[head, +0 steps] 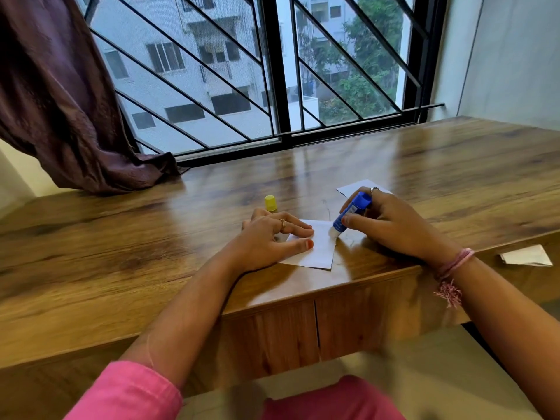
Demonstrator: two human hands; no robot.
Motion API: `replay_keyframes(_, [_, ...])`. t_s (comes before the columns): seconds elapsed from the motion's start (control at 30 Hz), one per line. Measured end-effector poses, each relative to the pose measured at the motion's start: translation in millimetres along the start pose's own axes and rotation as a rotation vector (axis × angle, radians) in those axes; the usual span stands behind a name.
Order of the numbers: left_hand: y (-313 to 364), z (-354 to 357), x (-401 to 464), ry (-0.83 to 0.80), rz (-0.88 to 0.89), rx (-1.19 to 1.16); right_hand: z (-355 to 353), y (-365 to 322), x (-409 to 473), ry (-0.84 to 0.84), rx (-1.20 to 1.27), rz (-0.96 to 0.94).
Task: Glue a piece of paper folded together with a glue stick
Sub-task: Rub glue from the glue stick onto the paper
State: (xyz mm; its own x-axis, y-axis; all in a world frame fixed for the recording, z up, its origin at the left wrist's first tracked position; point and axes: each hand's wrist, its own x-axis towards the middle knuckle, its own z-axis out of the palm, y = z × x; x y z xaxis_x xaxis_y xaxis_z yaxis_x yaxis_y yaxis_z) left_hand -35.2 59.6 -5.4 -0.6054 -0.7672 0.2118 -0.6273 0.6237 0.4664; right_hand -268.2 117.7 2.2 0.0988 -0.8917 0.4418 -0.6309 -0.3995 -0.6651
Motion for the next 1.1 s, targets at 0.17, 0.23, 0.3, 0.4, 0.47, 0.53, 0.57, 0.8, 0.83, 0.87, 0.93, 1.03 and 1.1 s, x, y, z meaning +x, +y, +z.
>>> replay_keyframes(0.17, [0.5,0.1,0.1,-0.005,0.001,-0.007,0.1,0.9,-2.1,-0.026,0.036,-0.021])
replay_keyframes(0.23, [0.6,0.1,0.0,-0.003,0.001,-0.009,0.2,3.0,-0.5,-0.014,0.035,-0.005])
replay_keyframes(0.3, [0.5,0.0,-0.2,-0.003,-0.002,-0.006,1.4,3.5,1.3,-0.008,0.026,-0.002])
replay_keyframes(0.4, [0.9,0.0,-0.4,-0.002,-0.002,0.004,1.7,3.0,0.2,-0.038,0.032,-0.022])
replay_keyframes(0.47, [0.9,-0.1,-0.1,-0.003,-0.005,0.005,1.4,5.0,0.3,-0.028,0.032,-0.017])
replay_keyframes(0.53, [1.0,0.0,-0.1,-0.005,-0.007,0.0,2.8,5.8,1.2,0.0,0.012,-0.016])
replay_keyframes(0.57, [0.9,0.1,-0.2,-0.006,-0.007,-0.002,4.0,5.4,1.4,0.002,0.0,-0.02])
replay_keyframes(0.8, [0.3,0.1,-0.1,-0.01,0.0,-0.005,6.4,5.6,1.1,0.006,-0.042,-0.061])
replay_keyframes(0.83, [0.6,0.1,0.0,-0.009,0.001,-0.004,6.8,4.9,1.7,0.008,-0.049,-0.064])
replay_keyframes(0.87, [0.7,0.1,0.0,-0.009,0.001,-0.003,7.0,4.7,2.1,0.0,-0.06,-0.066])
replay_keyframes(0.93, [0.6,0.2,0.1,-0.01,0.0,-0.005,6.5,5.1,1.2,-0.034,-0.081,-0.074])
replay_keyframes(1.03, [0.4,0.1,0.0,-0.011,-0.005,-0.006,5.4,7.0,-0.1,-0.033,-0.055,-0.074])
replay_keyframes(1.1, [0.6,0.0,-0.1,-0.011,-0.006,-0.003,6.4,6.1,1.2,-0.009,-0.062,-0.076])
